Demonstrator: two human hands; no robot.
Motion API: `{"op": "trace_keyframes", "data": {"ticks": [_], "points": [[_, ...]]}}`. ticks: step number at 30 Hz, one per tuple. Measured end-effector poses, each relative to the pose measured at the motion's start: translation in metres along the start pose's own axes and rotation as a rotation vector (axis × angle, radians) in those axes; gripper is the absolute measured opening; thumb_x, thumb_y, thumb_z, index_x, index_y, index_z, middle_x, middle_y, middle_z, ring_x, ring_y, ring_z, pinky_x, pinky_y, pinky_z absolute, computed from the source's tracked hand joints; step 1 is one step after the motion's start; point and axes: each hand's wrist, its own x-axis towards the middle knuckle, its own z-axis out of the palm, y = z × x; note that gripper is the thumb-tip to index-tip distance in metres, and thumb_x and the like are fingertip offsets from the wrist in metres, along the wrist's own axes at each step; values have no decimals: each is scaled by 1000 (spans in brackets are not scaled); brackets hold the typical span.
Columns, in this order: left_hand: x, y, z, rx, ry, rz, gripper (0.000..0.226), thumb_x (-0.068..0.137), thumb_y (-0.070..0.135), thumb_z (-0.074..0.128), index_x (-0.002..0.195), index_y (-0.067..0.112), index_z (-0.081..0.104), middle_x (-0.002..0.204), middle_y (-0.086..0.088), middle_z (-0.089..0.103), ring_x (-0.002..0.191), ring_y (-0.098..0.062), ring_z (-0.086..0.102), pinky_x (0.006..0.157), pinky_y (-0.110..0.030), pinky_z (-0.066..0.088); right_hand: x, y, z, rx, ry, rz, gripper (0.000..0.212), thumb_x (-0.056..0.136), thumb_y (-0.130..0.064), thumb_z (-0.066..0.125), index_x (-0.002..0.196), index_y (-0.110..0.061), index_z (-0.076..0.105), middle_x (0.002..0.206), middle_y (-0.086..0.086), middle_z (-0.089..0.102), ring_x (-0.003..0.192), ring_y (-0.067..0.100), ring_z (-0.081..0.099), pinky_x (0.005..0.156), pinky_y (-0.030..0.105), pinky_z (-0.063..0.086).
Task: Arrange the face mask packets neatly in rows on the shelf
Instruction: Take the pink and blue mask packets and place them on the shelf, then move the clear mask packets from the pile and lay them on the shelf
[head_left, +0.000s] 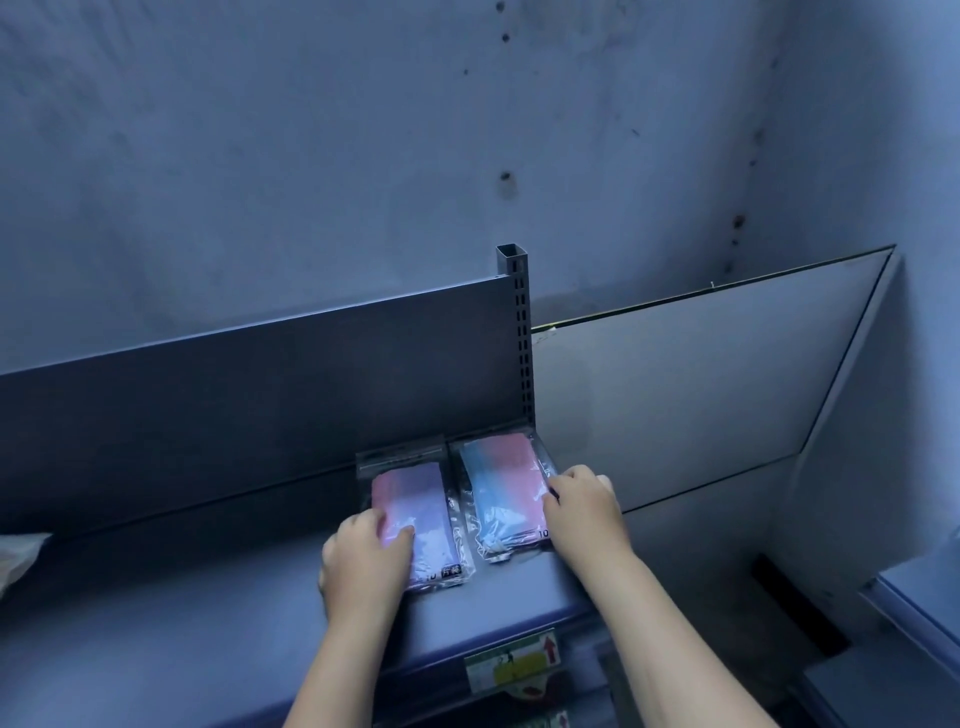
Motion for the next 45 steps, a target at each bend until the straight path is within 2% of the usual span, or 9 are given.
{"op": "trace_keyframes", "data": {"ticks": [5, 10, 12, 15, 18, 25, 31, 35, 45], "points": [[-1, 1, 1, 56, 10, -4, 40, 96, 42, 60, 129, 21, 66, 132, -4, 65, 123, -33, 55, 92, -41, 45, 0, -2, 1, -64, 19, -22, 27, 102, -19, 43, 102, -13, 70, 115, 5, 60, 103, 29, 46, 89, 40, 49], [-5, 4, 2, 95, 25, 5, 29, 95, 35, 56, 116, 18, 66, 122, -4, 66, 113, -33, 58, 87, -39, 43, -9, -5, -2, -176, 15, -58, 29, 105, -24, 42, 119, -18, 67, 125, 3, 60, 116, 28, 50, 92, 39, 47], [-6, 4, 2, 87, 40, 5, 25, 96, 35, 55, 107, 15, 63, 119, -6, 66, 109, -34, 58, 90, -42, 47, -18, -15, -4, -253, 86, -138, 32, 106, -26, 45, 133, -21, 61, 138, 2, 57, 134, 29, 45, 104, 41, 43], [-10, 1, -2, 74, 121, 41, 42, 101, 40, 52, 132, 14, 62, 146, -7, 59, 132, -33, 54, 114, -51, 39, -34, -46, -9, -212, 57, -262, 49, 110, -36, 39, 156, -23, 41, 165, 1, 37, 158, 28, 21, 126, 42, 22], [-11, -3, -19, 166, 146, 119, 61, 106, 49, 44, 157, 15, 45, 168, -2, 39, 156, -24, 32, 129, -49, 17, -46, -80, -10, -130, -3, -346, 59, 110, -46, 34, 163, -22, 28, 172, -2, 22, 161, 21, 10, 130, 39, 12], [-5, -35, -79, 303, 234, 193, 70, 105, 57, 38, 161, 15, 40, 171, 0, 35, 161, -23, 20, 130, -50, 13, -68, -141, 16, -57, -50, -404, 68, 108, -54, 32, 166, -20, 20, 174, -4, 20, 162, 17, 8, 130, 39, 15], [4, -79, -126, 346, 185, 236, 78, 104, 66, 20, 167, 21, 25, 176, 5, 20, 164, -20, 9, 131, -48, 3, -98, -198, 48, -77, -47, -395, 68, 108, -57, 30, 166, -23, 21, 174, -7, 19, 162, 14, 6, 131, 38, 9], [20, -128, -173, 387, 138, 272, 77, 106, 65, 22, 168, 20, 17, 177, 4, 14, 164, -19, 2, 132, -47, 0, -121, -251, 80, -24, 0, -325, 67, 108, -54, 29, 165, -20, 24, 172, -4, 25, 161, 16, 11, 131, 39, 8], [53, -232, -280, 410, 93, 378, 76, 107, 63, 20, 167, 18, 21, 176, 1, 18, 164, -20, 2, 131, -46, -2, -194, -378, 150, 16, 17, -294, 62, 110, -49, 28, 165, -20, 26, 172, -4, 26, 161, 15, 11, 131, 39, 9]]}}
